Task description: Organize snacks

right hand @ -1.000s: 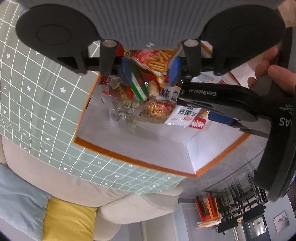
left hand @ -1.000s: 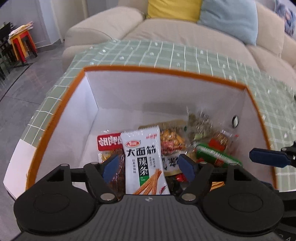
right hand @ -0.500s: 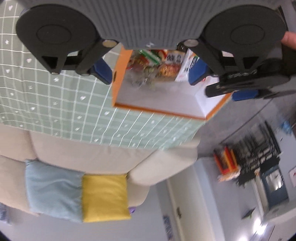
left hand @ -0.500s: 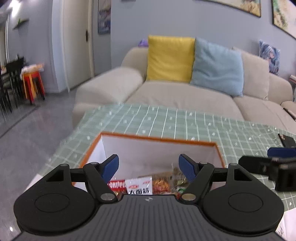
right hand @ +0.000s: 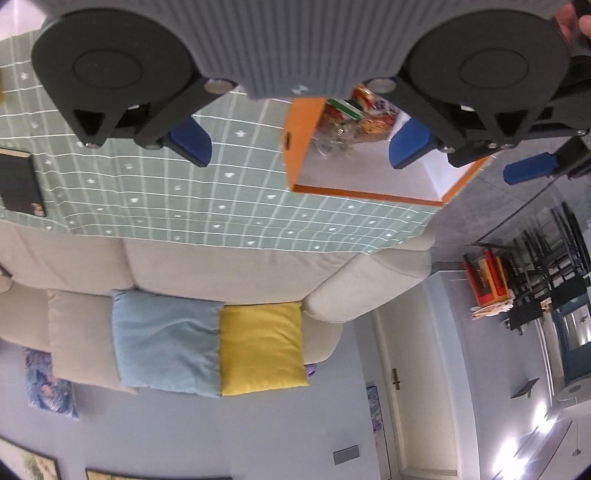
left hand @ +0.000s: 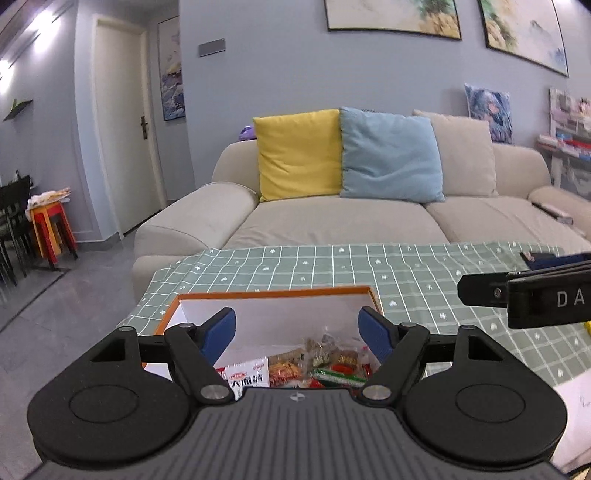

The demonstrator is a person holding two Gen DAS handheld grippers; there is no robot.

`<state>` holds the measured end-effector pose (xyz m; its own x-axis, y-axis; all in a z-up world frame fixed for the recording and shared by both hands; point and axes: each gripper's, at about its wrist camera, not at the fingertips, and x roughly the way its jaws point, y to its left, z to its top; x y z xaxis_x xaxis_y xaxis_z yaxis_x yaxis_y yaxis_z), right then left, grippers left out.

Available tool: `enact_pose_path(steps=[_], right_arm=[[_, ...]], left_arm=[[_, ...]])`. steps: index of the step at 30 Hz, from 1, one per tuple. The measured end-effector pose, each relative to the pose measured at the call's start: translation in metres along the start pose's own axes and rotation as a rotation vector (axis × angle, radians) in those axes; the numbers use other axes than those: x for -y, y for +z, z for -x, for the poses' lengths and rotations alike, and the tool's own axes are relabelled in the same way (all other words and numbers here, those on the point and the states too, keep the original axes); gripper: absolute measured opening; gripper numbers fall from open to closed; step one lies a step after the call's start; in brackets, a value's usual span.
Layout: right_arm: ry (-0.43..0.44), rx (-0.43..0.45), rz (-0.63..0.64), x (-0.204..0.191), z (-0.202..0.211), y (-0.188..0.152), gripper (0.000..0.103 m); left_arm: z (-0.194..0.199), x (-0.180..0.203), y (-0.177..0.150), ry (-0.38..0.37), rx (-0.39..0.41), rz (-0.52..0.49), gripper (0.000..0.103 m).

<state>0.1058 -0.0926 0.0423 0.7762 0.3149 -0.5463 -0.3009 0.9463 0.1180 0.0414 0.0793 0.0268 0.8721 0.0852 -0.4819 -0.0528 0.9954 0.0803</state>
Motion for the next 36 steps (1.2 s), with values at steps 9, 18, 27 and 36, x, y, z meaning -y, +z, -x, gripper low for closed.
enact_pose_path(steps=[9, 18, 27, 36], right_arm=[[-0.051, -0.028, 0.054, 0.003, 0.010, -0.032, 0.099], [-0.060, -0.078, 0.094, -0.002, 0.003, -0.053, 0.099], [-0.055, -0.106, 0.083, -0.002, 0.000, -0.057, 0.099], [-0.061, -0.112, 0.072, -0.001, -0.001, -0.057, 0.099]], left_arm=[[-0.005, 0.010, -0.013, 0.004, -0.083, 0.016, 0.090], [-0.017, 0.016, -0.032, 0.006, -0.200, 0.015, 0.090], [-0.018, 0.017, -0.037, 0.011, -0.228, 0.012, 0.090], [-0.019, 0.016, -0.038, 0.011, -0.231, 0.008, 0.090]])
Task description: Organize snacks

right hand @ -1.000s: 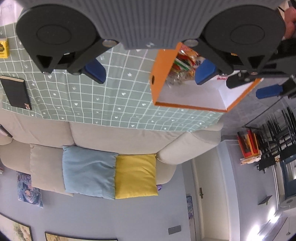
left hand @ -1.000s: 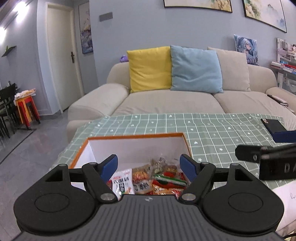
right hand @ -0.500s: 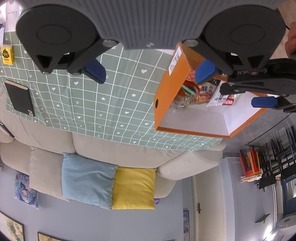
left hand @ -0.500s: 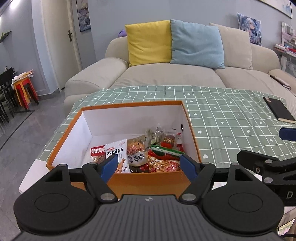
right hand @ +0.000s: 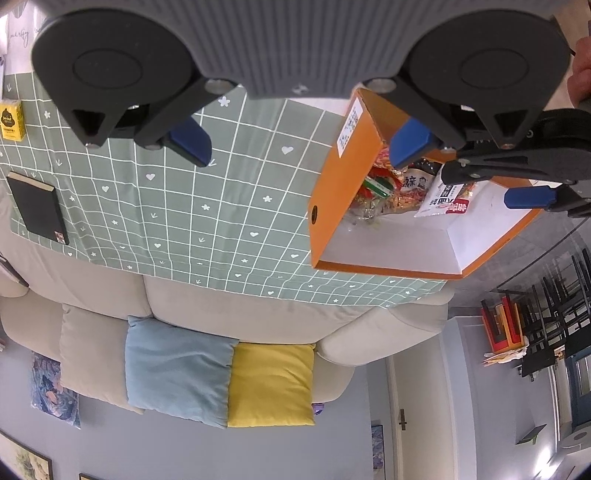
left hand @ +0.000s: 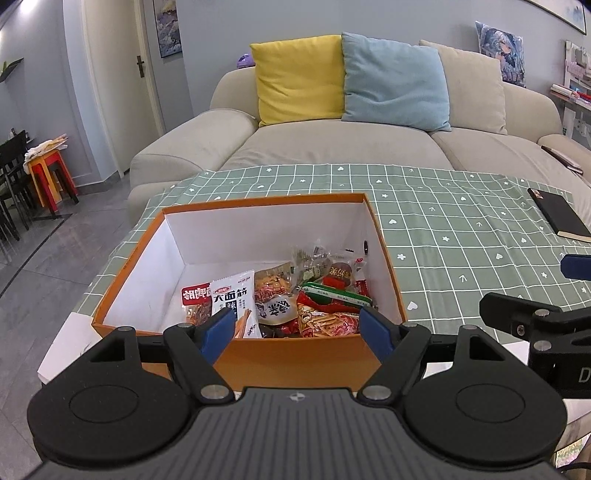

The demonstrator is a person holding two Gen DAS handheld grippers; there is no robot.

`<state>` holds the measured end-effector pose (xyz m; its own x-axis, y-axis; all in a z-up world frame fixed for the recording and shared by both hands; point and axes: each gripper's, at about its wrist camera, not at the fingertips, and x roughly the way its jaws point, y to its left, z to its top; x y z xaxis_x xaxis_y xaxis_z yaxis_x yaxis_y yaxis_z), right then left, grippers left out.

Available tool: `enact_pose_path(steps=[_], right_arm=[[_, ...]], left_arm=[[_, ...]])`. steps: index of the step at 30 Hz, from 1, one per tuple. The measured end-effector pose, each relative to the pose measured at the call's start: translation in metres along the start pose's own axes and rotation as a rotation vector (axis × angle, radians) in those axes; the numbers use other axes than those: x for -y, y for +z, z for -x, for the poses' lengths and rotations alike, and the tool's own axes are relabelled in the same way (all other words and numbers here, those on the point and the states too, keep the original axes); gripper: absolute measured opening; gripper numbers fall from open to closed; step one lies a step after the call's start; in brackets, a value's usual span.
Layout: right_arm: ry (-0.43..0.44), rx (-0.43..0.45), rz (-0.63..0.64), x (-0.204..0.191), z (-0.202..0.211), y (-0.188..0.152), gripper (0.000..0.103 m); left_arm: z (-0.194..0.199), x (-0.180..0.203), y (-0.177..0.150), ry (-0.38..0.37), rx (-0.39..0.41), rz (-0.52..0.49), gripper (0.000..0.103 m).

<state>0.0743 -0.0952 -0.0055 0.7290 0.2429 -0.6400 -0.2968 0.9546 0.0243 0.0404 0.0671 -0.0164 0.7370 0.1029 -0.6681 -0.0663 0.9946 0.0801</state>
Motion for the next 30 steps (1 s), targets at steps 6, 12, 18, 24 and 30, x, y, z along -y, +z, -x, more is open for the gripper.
enact_pose_path(steps=[6, 12, 18, 24, 30], right_arm=[[0.000, -0.001, -0.001, 0.0003, -0.0002, -0.0001, 0.099], [-0.002, -0.007, -0.004, 0.0014, -0.0018, 0.0002, 0.099], [-0.003, -0.008, -0.003, 0.0017, -0.0021, 0.0002, 0.099], [-0.009, -0.010, -0.008, 0.0034, -0.0027, -0.0002, 0.099], [-0.009, -0.009, -0.009, 0.0041, -0.0028, -0.0003, 0.099]], left_arm=[[-0.0001, 0.0007, 0.0004, -0.002, -0.004, -0.007, 0.090], [-0.0009, 0.0018, 0.0010, -0.004, -0.009, -0.012, 0.090], [-0.0010, 0.0035, 0.0006, 0.000, -0.010, -0.018, 0.090], [-0.0018, 0.0045, 0.0009, -0.002, -0.011, -0.023, 0.090], [-0.0023, 0.0043, 0.0004, -0.004, -0.014, -0.028, 0.089]])
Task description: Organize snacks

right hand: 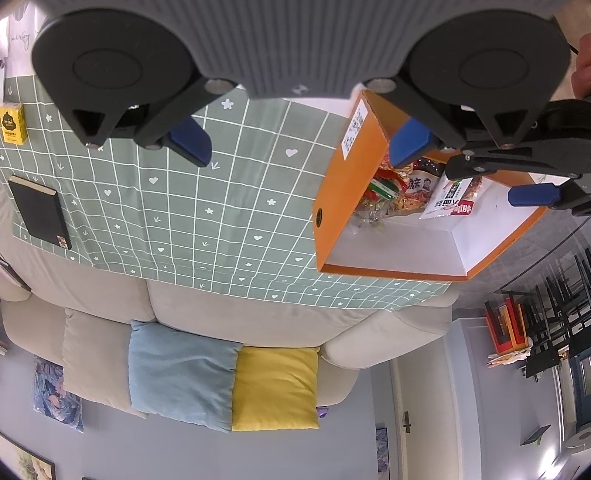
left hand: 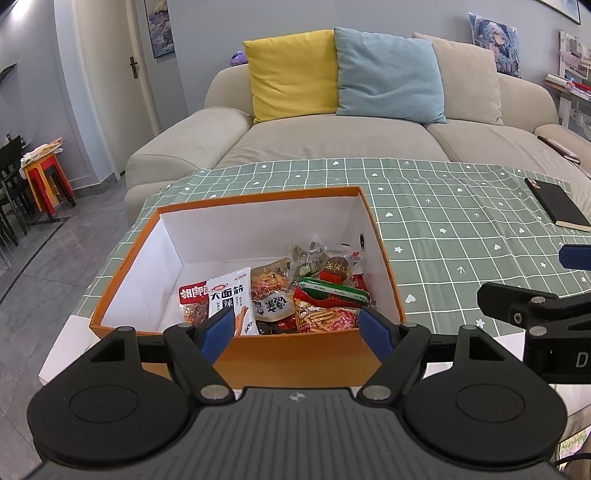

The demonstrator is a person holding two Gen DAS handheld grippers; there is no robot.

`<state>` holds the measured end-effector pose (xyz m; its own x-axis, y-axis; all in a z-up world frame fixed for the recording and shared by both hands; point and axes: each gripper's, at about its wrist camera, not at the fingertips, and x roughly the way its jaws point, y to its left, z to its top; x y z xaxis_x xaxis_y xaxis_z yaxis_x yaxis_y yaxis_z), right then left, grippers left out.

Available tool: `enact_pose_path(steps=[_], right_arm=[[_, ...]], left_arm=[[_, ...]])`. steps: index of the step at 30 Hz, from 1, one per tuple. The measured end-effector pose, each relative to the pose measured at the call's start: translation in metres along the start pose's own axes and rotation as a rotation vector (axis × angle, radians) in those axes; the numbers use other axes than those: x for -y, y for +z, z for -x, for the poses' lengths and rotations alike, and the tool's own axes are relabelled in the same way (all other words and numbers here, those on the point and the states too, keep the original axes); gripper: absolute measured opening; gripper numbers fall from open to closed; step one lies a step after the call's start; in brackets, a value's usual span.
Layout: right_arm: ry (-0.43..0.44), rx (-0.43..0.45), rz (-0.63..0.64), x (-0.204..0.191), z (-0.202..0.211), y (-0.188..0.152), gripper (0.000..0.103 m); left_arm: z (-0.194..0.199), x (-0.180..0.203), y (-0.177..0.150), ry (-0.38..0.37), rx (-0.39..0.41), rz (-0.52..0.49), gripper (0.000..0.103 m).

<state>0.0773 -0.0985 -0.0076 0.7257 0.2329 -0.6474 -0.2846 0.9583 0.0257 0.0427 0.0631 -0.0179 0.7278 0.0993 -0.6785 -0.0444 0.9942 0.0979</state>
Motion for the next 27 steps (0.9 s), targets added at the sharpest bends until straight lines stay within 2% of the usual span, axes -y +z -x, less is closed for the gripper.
enact_pose_path(steps=[16, 27], right_arm=[[-0.027, 0.022, 0.017, 0.0008, 0.0003, -0.0010, 0.099], [-0.014, 0.021, 0.022, 0.0012, 0.0010, -0.0015, 0.099]], left_arm=[[-0.0006, 0.0001, 0.0018, -0.002, 0.002, -0.016, 0.089], [-0.0002, 0.0004, 0.0014, -0.004, 0.002, -0.016, 0.089]])
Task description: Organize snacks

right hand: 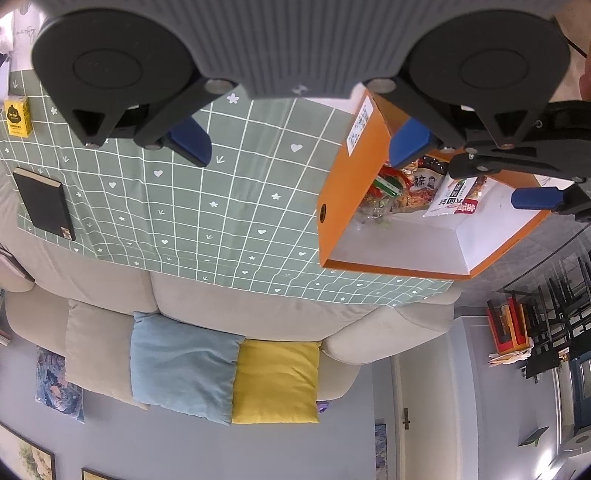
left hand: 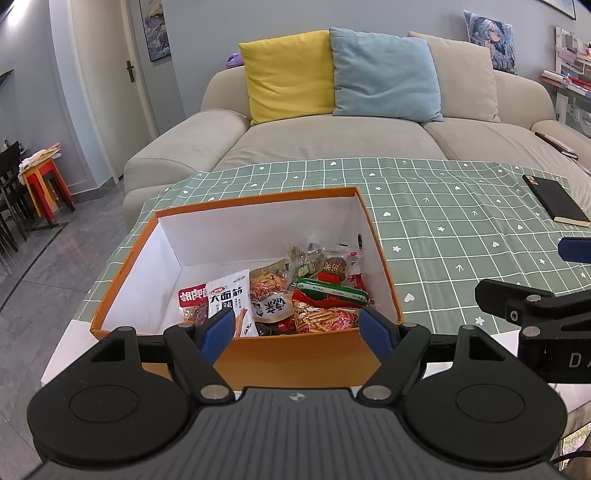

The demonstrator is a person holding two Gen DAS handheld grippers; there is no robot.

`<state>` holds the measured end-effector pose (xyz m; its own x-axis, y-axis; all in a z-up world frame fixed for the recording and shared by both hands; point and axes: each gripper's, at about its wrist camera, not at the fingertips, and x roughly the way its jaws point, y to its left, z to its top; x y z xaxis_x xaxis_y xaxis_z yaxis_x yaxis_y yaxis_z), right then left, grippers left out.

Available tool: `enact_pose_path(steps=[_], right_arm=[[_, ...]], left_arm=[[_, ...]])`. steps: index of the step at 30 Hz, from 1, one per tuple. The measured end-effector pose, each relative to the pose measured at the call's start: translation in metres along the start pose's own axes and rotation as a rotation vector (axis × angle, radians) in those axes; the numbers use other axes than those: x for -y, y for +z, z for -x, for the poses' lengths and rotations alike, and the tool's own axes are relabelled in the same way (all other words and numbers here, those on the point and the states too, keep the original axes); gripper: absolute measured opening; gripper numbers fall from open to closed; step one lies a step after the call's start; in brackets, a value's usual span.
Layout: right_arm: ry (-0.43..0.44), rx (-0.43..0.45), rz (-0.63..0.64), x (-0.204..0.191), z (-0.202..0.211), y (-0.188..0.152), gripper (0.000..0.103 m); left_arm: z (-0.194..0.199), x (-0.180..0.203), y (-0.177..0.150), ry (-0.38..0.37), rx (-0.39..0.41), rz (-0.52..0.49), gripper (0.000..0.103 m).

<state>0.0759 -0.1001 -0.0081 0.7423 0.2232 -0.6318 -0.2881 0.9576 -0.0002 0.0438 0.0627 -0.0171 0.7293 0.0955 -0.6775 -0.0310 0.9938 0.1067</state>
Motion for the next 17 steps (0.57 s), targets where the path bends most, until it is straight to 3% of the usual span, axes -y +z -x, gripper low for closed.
enact_pose_path(steps=[17], right_arm=[[0.019, -0.011, -0.001, 0.0009, -0.0017, -0.0006, 0.099]], left_arm=[[0.0001, -0.0042, -0.0009, -0.001, 0.003, 0.010, 0.089]])
